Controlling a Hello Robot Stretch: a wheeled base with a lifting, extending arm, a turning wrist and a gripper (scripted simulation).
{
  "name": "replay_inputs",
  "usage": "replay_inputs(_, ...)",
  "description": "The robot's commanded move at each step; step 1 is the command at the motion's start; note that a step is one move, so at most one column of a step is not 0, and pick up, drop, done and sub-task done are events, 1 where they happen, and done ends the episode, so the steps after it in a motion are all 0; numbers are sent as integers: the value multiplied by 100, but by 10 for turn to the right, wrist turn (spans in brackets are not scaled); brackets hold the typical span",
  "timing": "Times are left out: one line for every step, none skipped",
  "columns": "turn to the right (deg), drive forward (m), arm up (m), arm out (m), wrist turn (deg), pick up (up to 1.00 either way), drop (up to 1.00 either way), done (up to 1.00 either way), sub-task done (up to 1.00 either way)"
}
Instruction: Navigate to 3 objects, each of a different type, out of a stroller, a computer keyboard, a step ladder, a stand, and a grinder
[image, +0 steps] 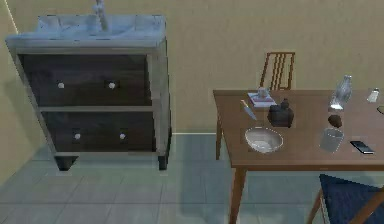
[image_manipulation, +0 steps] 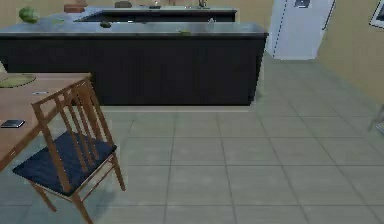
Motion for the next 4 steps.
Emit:
replay_inputs(360, 0, 0, 0, 0, 0, 0, 0, 0)
replay_inputs(0, 25, 0, 0, 0, 0, 0, 0, 0)
replay_inputs(-120, 0, 0, 0, 0, 0, 0, 0, 0)
replay_inputs(0, 0, 0, 0, 0, 0, 0, 0, 100)
